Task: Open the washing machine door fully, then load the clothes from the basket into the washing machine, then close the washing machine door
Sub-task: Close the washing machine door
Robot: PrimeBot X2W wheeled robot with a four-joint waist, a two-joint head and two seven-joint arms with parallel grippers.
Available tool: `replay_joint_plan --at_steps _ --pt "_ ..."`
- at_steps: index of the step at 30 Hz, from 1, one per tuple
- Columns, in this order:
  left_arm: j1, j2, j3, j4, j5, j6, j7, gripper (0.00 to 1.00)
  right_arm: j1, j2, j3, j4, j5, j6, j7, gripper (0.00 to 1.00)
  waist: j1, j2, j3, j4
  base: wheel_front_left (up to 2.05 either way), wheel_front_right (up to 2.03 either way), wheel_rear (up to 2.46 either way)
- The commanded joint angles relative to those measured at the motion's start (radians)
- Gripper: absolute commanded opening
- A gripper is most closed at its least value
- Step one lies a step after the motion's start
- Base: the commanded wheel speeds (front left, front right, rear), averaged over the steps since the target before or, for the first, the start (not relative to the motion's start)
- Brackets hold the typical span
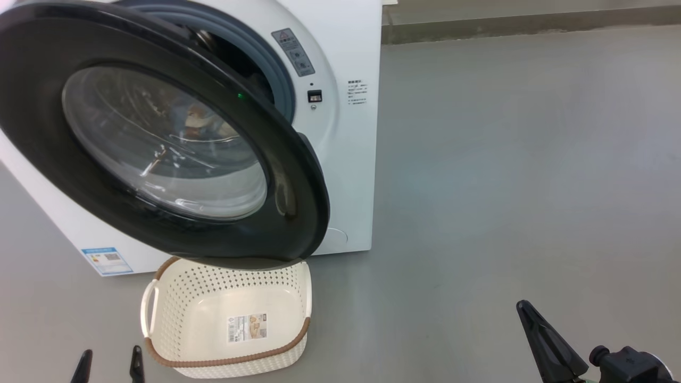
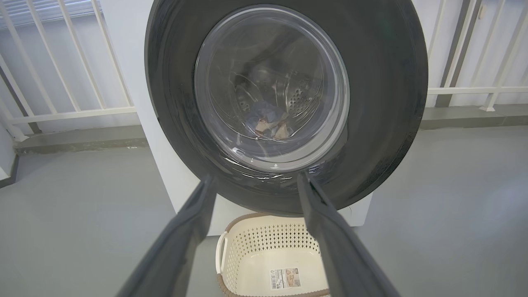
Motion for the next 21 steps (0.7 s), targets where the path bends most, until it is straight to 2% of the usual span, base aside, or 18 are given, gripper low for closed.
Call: replay_joint_plan --at_steps 1,6,11,21 --pt "-0.053 0.004 0.026 -0.014 0.01 -0.004 -0.012 1.0 -0.04 -0.024 0.031 -0.015 0.025 0.009 -0.005 0.0 0.0 0.0 -0.001 0.012 0.0 0.0 0.0" --pt "-0.064 -0.007 0.012 -0.004 0.014 -0.01 -0.012 1.0 -0.097 -0.058 0.079 0.025 0.051 0.009 -0.005 0.0 0.0 0.0 -0.006 0.046 0.0 0.0 0.0" --pt "-0.078 -0.019 -0.002 0.004 0.02 -0.022 -0.012 1.0 -0.201 -0.093 0.174 0.085 0.084 0.009 -0.005 0.0 0.0 0.0 -0.012 0.09 0.0 0.0 0.0" --pt "-0.126 -0.038 -0.022 0.022 0.039 -0.05 -0.012 1.0 -0.422 -0.117 0.353 0.191 0.148 0.009 -0.005 0.0 0.0 0.0 0.0 0.183 0.0 0.0 0.0"
